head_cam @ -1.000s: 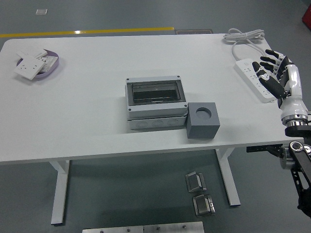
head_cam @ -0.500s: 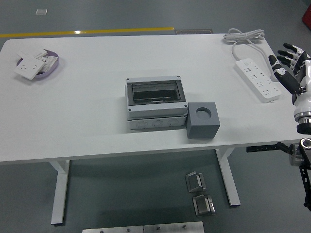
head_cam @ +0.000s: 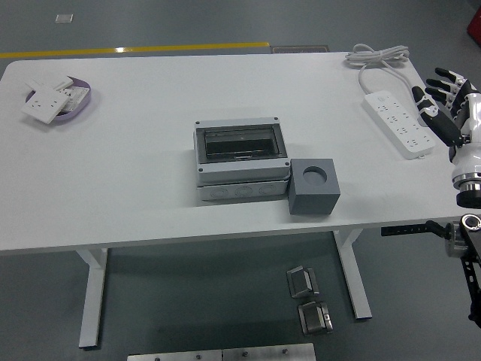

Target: Pick up the cylinder from the cube,place it in the box,flap close box

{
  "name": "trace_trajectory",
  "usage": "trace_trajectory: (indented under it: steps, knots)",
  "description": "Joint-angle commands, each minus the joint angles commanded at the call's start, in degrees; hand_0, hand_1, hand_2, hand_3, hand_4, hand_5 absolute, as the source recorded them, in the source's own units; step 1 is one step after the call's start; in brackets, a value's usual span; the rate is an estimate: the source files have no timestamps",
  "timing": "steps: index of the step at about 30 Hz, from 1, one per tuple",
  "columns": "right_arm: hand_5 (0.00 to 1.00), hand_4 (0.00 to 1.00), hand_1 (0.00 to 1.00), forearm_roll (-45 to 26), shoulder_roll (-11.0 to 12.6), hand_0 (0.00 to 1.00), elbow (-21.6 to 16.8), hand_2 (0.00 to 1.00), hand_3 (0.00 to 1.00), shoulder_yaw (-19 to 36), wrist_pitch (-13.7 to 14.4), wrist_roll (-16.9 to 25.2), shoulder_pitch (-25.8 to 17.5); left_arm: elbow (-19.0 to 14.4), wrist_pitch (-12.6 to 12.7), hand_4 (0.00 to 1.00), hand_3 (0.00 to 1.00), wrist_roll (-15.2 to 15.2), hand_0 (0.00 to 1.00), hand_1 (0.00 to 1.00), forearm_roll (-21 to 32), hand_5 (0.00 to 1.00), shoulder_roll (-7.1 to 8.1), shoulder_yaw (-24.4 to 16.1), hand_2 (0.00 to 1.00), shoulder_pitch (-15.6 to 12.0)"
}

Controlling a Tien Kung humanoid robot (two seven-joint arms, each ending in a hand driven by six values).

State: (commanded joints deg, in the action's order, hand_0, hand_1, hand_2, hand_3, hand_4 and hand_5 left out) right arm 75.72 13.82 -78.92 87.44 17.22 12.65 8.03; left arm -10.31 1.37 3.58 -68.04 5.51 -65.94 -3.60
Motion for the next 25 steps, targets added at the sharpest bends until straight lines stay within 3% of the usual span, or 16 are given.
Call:
trace_trajectory:
  steps: [25]
  knots:
    - [0.337,0.869,0.691,-3.03,-0.67,0.782,0.41,0.696,0.741,-2.64,0.21,1.06,1.9,0.0,0.18,0.678,0.612,0.59,0.598,0.619,0.51,0.294,-0.24,0.1,0.602,-0.67]
